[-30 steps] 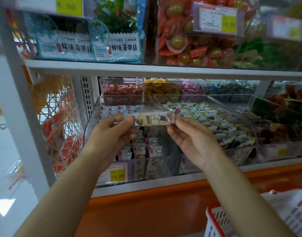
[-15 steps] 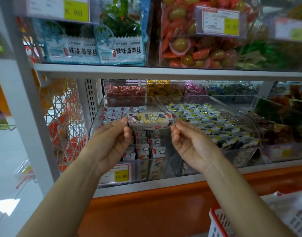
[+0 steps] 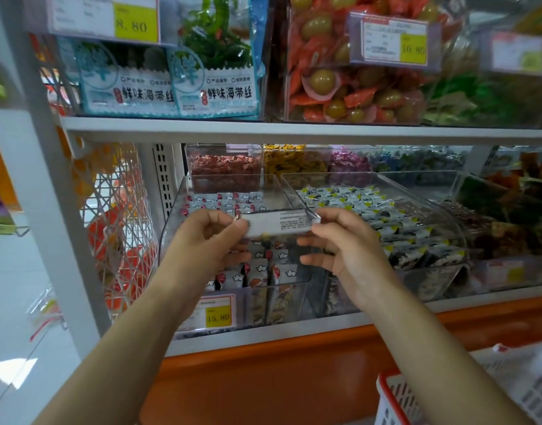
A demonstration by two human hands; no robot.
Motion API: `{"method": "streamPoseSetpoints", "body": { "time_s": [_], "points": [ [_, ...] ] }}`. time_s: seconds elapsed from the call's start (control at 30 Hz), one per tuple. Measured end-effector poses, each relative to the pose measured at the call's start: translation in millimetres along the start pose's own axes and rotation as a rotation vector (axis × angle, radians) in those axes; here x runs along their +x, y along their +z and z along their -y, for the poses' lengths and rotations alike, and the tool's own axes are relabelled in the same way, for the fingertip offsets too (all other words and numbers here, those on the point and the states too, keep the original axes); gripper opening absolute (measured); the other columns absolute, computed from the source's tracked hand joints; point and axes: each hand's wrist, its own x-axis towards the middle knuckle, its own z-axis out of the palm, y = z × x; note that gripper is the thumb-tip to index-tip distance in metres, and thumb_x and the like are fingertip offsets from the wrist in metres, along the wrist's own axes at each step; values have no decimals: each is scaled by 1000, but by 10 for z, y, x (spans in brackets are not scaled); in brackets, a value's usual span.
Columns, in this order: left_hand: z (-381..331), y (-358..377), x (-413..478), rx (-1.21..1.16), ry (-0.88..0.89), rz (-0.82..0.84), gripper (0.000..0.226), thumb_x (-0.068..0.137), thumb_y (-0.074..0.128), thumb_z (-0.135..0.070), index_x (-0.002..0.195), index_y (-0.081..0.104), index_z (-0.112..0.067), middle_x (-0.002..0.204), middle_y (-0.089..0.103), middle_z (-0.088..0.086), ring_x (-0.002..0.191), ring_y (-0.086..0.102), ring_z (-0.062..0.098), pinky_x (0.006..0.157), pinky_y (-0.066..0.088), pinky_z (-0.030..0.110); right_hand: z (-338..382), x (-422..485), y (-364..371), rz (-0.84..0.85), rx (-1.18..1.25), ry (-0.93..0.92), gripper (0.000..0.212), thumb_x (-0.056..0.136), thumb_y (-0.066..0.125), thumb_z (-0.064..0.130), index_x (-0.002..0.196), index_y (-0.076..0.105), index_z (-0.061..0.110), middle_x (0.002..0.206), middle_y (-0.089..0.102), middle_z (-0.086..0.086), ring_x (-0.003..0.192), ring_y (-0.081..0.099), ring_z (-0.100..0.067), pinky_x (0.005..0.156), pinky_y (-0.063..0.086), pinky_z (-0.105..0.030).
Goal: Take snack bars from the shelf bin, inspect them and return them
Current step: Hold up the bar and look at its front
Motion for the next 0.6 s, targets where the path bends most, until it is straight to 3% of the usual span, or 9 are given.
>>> {"method": "streamPoseSetpoints", "body": {
  "time_s": [0.1,0.23,0.33,0.4,0.47,0.53,0.6],
  "points": [
    [-23,9,-14,68,28,12,21,83,64,-17,103,57,-13,98,65,10,82,70,16,70,57,23,-16,-17,-9,32,-162,-74,15,88,62,16,98,70,22,94,69,-4,76,69,-16,51,53,-25],
    [-73,11,-56,208,84,79,27,85,62,-16,107,65,-31,95,67,-2,85,69,12,74,56,22,-29,-39,-3,22,-272,-166,22,87,64,15,81,74,34,80,68,8,74,66,-7,49,53,-24],
    [-106,-1,-79,284,67,95,22,84,65,-16,100,69,-30,87,72,-1,84,69,17,81,56,34,-38,-36,16,-10,-303,-211,22,86,63,16,73,73,31,80,59,-14,70,60,-11,47,53,-24],
    [-120,9,-87,334,71,126,19,83,67,-16,96,68,-29,84,70,4,81,66,22,78,55,34,-45,-30,23,-39,-329,-238,20,86,63,17,69,70,25,80,53,-22,67,57,-15,47,53,-24],
    [-125,35,-96,366,70,159,14,82,67,-15,92,67,-26,84,68,7,77,64,25,70,52,28,-57,-22,27,-62,-370,-264,24,86,62,16,64,66,23,73,57,-15,65,58,-16,48,53,-24],
    [-121,64,-98,349,58,174,6,81,67,-15,86,66,-19,78,68,1,67,65,12,61,51,16,-53,-27,43,-54,-411,-294,25,88,60,14,65,64,22,64,60,6,63,60,-8,49,53,-24],
    [-112,76,-90,338,59,163,8,81,67,-18,77,64,-12,64,66,-8,55,60,0,52,46,9,-50,-45,64,-13,-474,-344,22,89,59,13,69,64,18,62,59,13,61,58,-2,51,53,-25]
  ]
}}
